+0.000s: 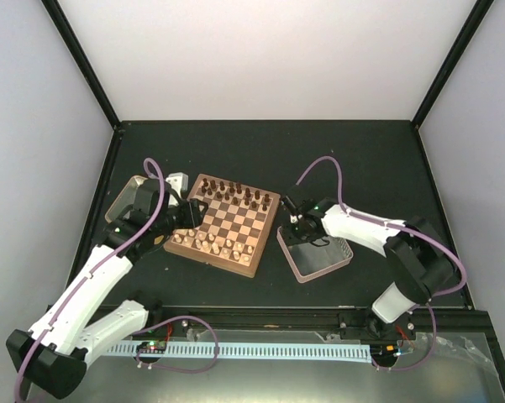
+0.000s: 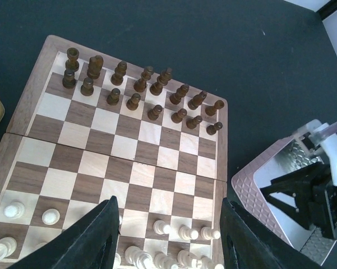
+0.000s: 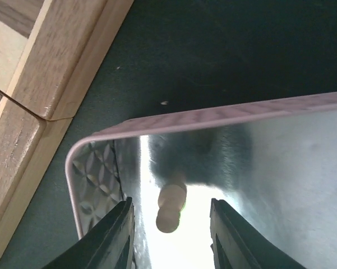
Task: Set up the chess pieces on the board
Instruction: Pick up the chess piece from the storage box.
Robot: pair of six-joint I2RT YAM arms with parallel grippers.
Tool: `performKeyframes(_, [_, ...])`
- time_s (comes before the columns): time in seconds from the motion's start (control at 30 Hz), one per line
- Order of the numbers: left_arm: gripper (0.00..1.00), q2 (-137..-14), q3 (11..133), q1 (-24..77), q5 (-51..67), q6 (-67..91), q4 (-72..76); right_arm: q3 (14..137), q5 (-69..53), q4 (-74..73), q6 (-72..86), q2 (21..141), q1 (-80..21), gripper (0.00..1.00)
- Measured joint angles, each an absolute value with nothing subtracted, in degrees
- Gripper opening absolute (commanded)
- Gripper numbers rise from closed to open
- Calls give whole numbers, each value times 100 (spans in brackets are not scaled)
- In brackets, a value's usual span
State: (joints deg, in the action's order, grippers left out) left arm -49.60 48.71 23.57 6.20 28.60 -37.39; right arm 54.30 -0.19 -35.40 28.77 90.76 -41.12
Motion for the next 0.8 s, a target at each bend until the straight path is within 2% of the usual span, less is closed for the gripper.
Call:
performKeyframes(0.43, [50,-5253,5142,2357,624,3050,-3723,5478,84,-3361,2705,9542,-4233,5])
performKeyframes(0.8, [50,-4971,5137,2357,390,3057,-3791,5680,692,-3874,2891,9290,-4453,4])
